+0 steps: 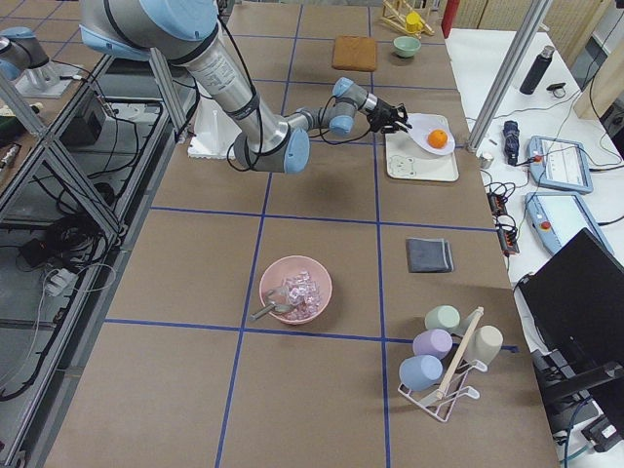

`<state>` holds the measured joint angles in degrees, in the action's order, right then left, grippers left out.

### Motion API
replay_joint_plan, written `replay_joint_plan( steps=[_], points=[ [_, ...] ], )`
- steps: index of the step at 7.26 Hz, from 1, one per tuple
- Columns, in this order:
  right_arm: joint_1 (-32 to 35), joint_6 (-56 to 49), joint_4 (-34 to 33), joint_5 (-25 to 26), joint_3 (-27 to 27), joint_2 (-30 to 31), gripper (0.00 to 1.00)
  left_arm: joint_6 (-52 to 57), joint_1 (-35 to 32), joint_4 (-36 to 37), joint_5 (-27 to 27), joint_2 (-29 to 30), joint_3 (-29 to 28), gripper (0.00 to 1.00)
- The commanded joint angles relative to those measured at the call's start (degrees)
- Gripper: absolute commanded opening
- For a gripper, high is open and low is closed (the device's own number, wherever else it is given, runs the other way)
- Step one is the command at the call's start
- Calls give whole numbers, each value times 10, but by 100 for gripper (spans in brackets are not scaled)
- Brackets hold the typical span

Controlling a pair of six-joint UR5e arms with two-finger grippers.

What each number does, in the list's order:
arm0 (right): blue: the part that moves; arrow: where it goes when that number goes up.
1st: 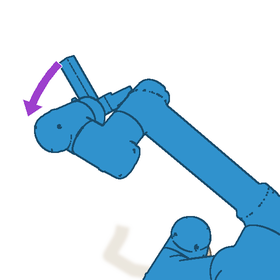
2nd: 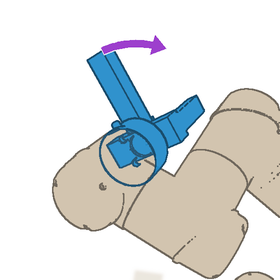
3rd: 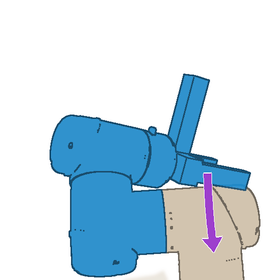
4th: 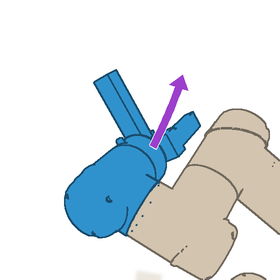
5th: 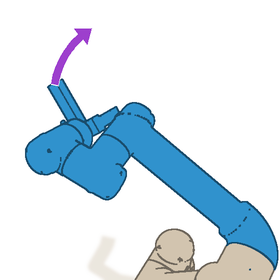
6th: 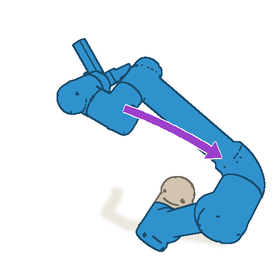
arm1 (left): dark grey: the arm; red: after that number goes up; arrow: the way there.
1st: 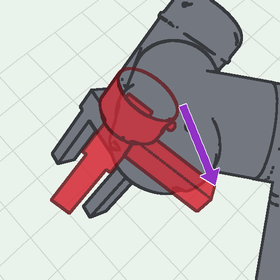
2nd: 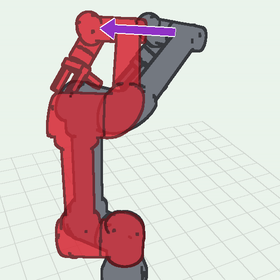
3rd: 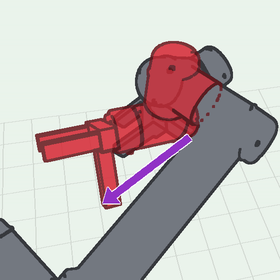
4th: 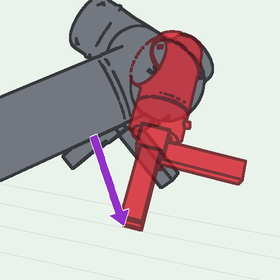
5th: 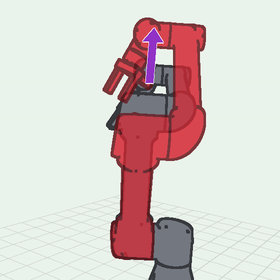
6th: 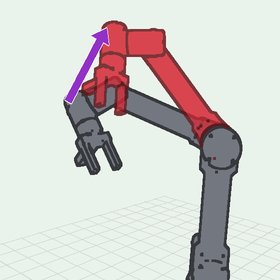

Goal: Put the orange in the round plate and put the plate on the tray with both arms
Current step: 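Slide the plate with the right gripper onto the cream bear tray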

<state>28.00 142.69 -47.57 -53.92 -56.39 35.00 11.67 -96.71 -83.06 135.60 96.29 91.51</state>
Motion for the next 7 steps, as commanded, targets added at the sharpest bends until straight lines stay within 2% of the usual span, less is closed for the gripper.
replay_joint_plan(
  steps=[1, 2, 3, 5, 6, 7],
  points=[
    [-22, -106, -2, -18, -118, 67, 100, -2, 0, -1, 1, 0, 1, 98],
    [-26, -167, -4, -26, -158, 94, 100, -2, 0, -1, 1, 0, 1, 98],
    [-24, -234, -60, -78, -209, 113, 100, -2, 0, -1, 0, 0, 1, 98],
    [52, -414, -273, -268, -338, 137, 100, -2, 0, -3, 1, -7, 1, 98],
    [90, -505, -319, -339, -401, 176, 100, -2, 0, -4, 1, -8, 2, 98],
    [130, -600, -338, -406, -442, 220, 100, -2, -1, -4, 1, -14, 10, 98]
  ],
)
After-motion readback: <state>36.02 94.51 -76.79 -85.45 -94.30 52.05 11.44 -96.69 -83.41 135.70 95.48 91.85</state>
